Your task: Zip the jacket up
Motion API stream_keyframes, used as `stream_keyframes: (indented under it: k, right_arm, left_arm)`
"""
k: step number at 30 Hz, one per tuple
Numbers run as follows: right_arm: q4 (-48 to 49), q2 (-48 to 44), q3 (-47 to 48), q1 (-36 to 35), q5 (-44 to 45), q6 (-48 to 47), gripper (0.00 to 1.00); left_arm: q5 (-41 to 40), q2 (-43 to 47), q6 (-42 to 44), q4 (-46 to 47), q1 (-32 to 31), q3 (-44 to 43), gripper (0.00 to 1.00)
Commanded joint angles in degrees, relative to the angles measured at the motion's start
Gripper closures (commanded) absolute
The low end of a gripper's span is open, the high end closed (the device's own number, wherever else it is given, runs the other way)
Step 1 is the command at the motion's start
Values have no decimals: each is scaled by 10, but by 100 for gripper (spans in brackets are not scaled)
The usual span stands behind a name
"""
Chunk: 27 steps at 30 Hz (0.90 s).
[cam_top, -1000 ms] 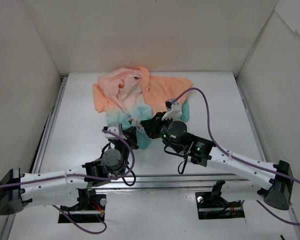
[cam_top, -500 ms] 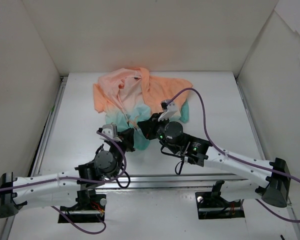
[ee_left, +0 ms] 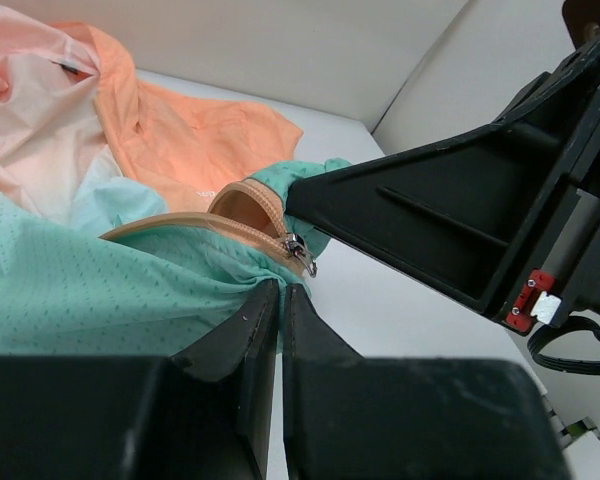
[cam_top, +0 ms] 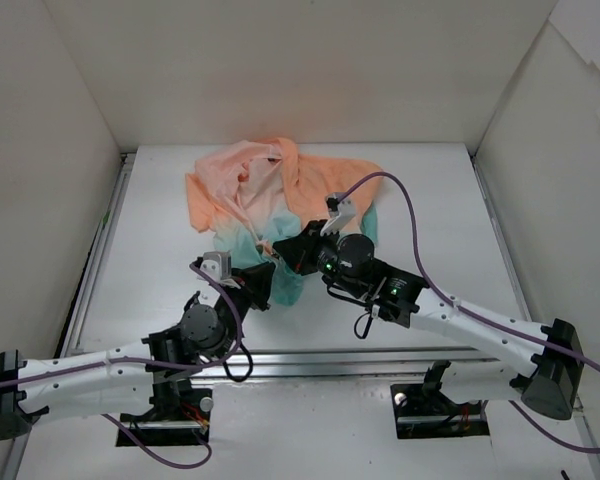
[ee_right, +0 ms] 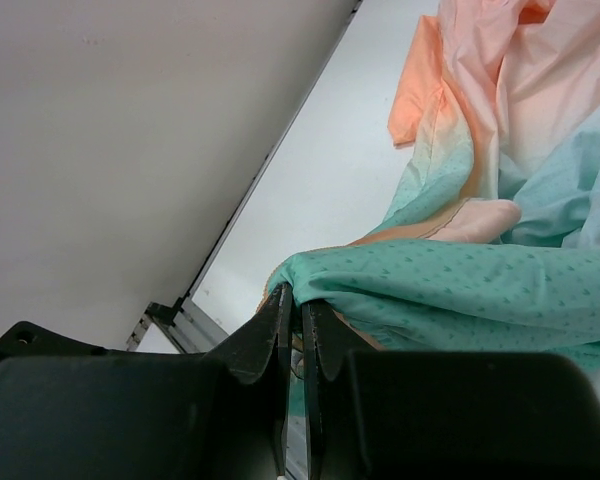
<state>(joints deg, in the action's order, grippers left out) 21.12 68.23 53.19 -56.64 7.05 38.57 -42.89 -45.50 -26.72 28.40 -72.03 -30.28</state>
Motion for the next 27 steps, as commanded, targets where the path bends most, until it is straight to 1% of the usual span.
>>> stream_keyframes:
  k: [1,4,7,14,22,27]
  right_arm:
    - [76,-30,18,6,2,5,100]
    - [67,-38,18,5,11,0,100]
    - [50,-32,38,5,10,-3,100]
    - [-15,16,114,8,9,-8,100]
    - [-17,70,136,50,-42,35,100]
    - [-13,64,131,60,-58,46,100]
  left_arm:
    - [29,-7,-29,-37,-7,-44,100]
    - [15,-7,-33,-69,-7,-58,100]
    - [7,-24,-39,-115,-7,-79,100]
    - [27,-28,-61,-138,-7,-67,100]
    - [52,0,-90,-188,-7,-47,100]
    - [76,7,-112,-229,-7,-43,100]
